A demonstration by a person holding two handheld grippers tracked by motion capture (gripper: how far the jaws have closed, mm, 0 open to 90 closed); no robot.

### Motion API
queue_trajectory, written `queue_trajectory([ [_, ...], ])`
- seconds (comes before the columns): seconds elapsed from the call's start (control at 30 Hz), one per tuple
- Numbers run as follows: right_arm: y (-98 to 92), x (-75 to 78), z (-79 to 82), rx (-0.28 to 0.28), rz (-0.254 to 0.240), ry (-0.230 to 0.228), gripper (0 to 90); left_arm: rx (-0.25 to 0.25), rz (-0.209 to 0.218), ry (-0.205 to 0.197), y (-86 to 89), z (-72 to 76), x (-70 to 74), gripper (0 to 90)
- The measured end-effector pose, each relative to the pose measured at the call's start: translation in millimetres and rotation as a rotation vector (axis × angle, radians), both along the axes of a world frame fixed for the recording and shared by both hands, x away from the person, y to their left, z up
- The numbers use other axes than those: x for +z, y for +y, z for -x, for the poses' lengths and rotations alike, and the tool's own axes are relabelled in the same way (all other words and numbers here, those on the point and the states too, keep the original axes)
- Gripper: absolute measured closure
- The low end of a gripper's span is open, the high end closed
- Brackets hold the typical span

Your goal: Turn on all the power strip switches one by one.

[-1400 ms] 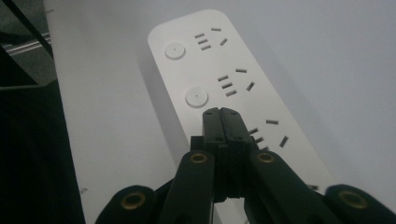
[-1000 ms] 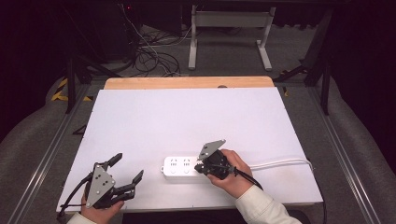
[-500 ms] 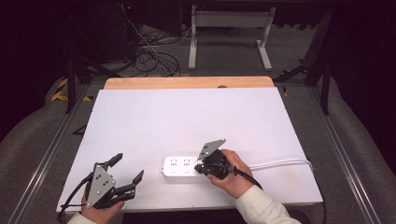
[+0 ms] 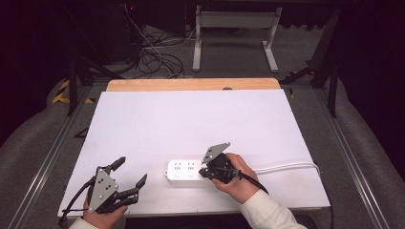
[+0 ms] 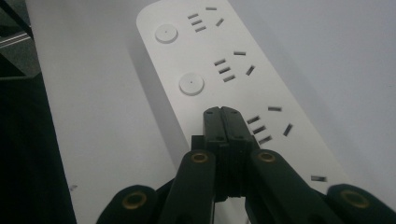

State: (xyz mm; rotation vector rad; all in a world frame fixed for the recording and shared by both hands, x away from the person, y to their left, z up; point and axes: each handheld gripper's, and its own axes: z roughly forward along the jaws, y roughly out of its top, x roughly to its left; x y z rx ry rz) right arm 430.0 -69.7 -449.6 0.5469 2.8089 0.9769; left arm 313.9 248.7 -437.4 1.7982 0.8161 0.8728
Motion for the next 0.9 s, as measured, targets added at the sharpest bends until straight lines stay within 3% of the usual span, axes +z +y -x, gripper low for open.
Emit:
queue_trajectory([
  [0.77, -0.7, -2.2, 0.7, -0.011, -0.012, -0.001, 90.0, 0.001, 0.0, 0.001, -0.8, 0.3, 0.0, 19.0],
  [0.87, -4.1, 2.7, 1.9, -0.008, -0.044, -0.013, 90.0, 0.001, -0.006, -0.002, 0.1, 0.3, 0.4, 19.0],
  [0.9, -6.2, 6.1, 3.1, -0.008, -0.081, -0.02, 90.0, 0.001, -0.006, -0.003, 0.3, 0.0, 0.4, 19.0],
])
